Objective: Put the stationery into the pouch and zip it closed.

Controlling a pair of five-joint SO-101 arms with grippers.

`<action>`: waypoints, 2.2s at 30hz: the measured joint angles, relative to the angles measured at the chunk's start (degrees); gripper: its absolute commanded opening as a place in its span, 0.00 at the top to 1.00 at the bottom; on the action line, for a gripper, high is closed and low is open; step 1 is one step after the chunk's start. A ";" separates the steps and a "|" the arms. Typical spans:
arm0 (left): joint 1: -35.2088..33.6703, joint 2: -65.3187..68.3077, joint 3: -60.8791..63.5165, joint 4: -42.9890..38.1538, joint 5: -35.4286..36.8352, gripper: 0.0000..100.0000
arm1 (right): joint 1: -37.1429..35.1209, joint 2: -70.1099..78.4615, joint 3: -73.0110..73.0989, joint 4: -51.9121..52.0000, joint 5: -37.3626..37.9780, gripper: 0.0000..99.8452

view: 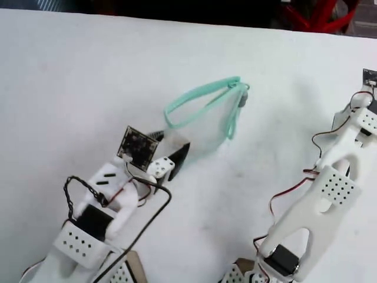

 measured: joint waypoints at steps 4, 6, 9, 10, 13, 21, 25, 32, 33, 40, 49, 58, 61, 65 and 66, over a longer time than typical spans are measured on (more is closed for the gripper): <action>0.00 0.00 0.00 0.00 0.00 0.79 | 0.09 2.81 -3.60 0.35 0.00 0.83; 0.00 0.00 0.00 0.00 0.00 0.79 | 0.09 3.78 -5.01 0.53 0.00 0.84; 0.00 0.00 0.00 0.00 0.00 0.79 | 0.26 4.75 -6.68 0.53 0.00 0.92; 0.00 0.00 0.00 0.00 0.00 0.79 | 0.62 4.92 -6.86 0.53 0.00 0.96; 0.00 0.00 0.00 0.00 0.00 0.79 | 1.41 4.92 -7.38 0.35 0.00 0.97; 0.00 0.00 0.00 0.00 0.00 0.79 | 1.49 5.10 -7.47 0.35 0.00 0.98; 0.00 0.00 0.00 0.00 0.00 0.79 | 1.49 5.10 -7.47 0.35 0.00 0.98; 0.00 0.00 0.00 0.00 0.00 0.79 | 1.05 5.10 -9.85 7.38 0.00 0.98; 0.00 0.00 0.00 0.00 0.00 0.79 | 0.70 5.01 -10.81 9.85 0.00 0.98; 0.00 0.00 0.00 0.00 0.00 0.79 | -3.52 1.67 -16.00 21.01 -0.26 0.98; 0.00 0.00 0.00 0.00 0.00 0.79 | -2.90 -7.47 -11.78 21.45 -0.26 0.98; 0.00 0.00 0.00 0.00 0.00 0.79 | -4.31 -29.45 11.34 21.45 -6.68 0.98; 0.00 0.00 0.00 0.00 0.00 0.79 | -6.77 -39.03 19.96 21.36 -7.21 0.98; 0.00 0.00 0.00 0.00 0.00 0.79 | -10.37 -52.31 29.27 21.36 -7.38 0.98; 0.00 0.00 0.00 0.00 0.00 0.79 | -11.34 -55.74 30.86 21.36 -7.38 0.98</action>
